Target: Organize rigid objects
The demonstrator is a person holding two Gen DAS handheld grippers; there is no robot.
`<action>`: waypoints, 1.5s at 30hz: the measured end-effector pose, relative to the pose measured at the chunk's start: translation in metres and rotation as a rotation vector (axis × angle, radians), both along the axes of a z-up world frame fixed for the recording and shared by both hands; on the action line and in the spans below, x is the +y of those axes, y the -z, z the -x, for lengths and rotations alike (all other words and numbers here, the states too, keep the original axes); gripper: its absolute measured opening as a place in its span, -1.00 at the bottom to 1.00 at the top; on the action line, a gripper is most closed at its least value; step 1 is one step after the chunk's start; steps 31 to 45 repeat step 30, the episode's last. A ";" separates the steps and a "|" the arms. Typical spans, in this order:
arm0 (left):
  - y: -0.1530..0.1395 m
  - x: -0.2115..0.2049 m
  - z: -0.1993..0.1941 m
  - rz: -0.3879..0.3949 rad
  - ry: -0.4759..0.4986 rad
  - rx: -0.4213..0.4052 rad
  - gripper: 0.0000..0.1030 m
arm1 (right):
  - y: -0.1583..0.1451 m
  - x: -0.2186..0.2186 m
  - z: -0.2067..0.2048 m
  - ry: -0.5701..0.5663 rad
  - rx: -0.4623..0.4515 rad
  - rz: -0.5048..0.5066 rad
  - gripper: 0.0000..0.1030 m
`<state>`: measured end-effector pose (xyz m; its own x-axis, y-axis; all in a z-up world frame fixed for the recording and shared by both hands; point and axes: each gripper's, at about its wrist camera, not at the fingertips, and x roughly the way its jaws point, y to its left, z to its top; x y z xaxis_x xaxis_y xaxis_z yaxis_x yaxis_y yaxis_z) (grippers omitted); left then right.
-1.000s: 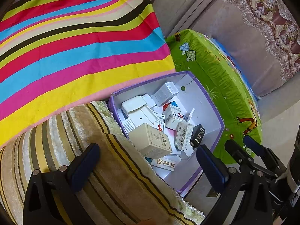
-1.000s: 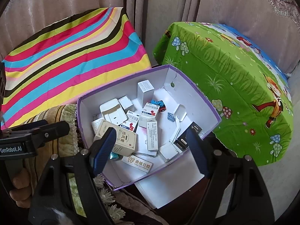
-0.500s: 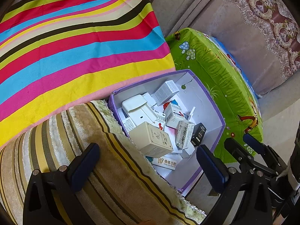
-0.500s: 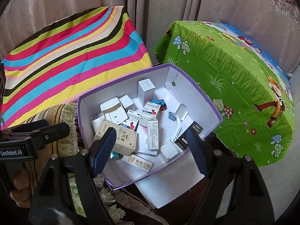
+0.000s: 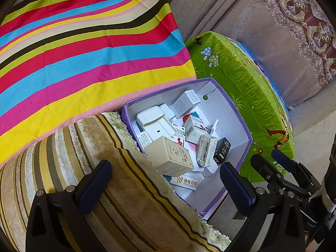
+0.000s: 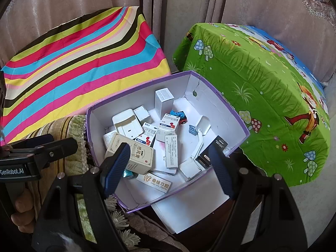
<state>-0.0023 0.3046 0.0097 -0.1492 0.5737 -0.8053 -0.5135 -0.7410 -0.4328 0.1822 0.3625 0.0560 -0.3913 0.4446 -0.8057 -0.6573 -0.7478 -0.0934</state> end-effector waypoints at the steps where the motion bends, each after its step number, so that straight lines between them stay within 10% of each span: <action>1: 0.000 0.000 0.000 0.000 0.000 0.000 1.00 | 0.000 0.000 0.000 0.000 0.000 0.000 0.55; 45: 0.000 0.004 -0.005 0.023 0.015 0.034 1.00 | 0.003 0.001 -0.001 0.006 0.003 0.005 0.55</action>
